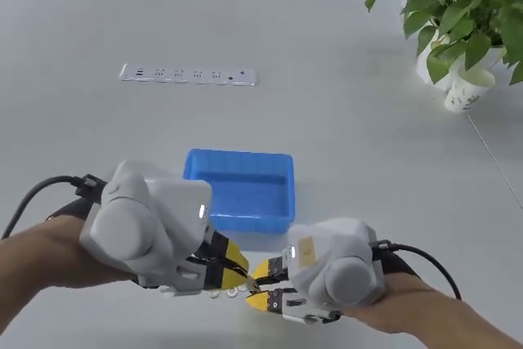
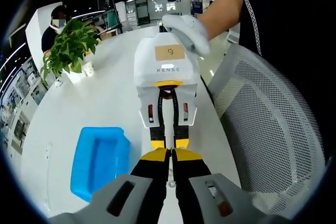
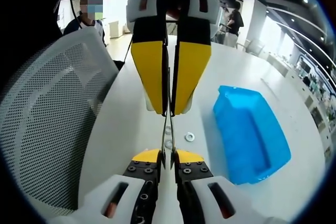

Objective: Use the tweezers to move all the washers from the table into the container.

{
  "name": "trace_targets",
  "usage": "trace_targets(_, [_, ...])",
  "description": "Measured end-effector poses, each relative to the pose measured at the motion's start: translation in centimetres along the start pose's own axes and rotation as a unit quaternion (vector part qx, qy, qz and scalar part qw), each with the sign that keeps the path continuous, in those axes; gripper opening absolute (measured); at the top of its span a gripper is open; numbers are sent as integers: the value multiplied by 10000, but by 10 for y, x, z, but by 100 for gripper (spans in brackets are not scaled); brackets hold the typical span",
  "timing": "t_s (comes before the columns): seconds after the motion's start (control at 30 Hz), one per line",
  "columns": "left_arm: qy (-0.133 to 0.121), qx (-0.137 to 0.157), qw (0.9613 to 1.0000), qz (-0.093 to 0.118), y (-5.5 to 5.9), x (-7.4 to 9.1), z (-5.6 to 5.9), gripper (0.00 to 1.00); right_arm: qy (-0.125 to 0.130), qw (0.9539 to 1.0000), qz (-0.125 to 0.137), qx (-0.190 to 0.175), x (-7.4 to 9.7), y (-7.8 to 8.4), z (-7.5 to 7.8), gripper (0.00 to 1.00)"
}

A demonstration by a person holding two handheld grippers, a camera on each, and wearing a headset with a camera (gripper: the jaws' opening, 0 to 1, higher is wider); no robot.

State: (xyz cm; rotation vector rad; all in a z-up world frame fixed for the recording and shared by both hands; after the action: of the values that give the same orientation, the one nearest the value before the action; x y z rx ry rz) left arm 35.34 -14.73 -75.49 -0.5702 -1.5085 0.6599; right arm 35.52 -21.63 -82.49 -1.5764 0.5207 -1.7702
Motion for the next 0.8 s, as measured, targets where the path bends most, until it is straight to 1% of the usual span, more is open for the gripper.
trace_targets(0.5, [9, -127, 9999, -27, -10, -5, -13, 6, 158, 9998, -22, -82, 2, 6, 13, 12])
trace_targets(0.8, [52, -169, 9998, -32, -14, -9, -17, 6, 192, 9998, -57, -89, 4, 10, 16, 13])
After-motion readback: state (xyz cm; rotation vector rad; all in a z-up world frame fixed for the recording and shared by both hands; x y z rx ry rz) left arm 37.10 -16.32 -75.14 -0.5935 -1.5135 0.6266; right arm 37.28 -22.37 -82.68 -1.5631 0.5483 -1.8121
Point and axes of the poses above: the centre of the closed fingertips' face, and the gripper's own axes: x roughly backward along the fingers, z roughly to its right, y roughly out of its underside, the point moved 6 cm from there along x, roughly backward along the fingers, and after that the axes turned 7 degrees about x, right-handed, at the moved point
